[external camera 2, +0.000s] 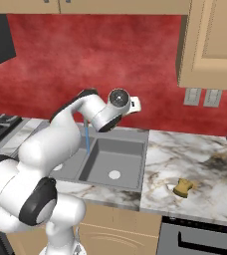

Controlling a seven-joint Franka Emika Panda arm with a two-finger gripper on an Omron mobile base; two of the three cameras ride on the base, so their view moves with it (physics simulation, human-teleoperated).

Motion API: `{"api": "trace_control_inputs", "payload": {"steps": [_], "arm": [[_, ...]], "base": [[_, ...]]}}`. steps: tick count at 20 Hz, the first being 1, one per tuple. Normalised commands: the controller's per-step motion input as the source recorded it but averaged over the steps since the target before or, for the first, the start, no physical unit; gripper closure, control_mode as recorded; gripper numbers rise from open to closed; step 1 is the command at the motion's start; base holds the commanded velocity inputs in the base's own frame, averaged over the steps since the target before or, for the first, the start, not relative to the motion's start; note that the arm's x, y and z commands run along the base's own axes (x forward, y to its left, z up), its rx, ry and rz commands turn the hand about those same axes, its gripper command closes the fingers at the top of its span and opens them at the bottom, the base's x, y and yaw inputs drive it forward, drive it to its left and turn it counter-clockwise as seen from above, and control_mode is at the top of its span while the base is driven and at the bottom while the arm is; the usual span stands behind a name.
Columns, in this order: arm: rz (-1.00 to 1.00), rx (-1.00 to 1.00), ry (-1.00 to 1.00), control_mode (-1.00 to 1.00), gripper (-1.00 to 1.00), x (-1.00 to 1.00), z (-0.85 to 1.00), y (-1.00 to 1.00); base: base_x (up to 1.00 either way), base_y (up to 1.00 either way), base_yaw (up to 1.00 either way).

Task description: Soak the sponge with water for a few seconds and then drop it inside the sink.

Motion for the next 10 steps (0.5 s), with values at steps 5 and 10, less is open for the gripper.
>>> {"api": "trace_control_inputs", "payload": {"steps": [5, 10], "arm": [[0.00, -0.11, 0.13, -1.00, -1.00, -0.40, 0.30, 0.00], [0.00, -0.09, 0.14, -1.00, -1.00, -0.35, 0.26, 0.00]], "base": [[0.00, 0.00, 0.00], [0.00, 0.00, 0.00]]}}
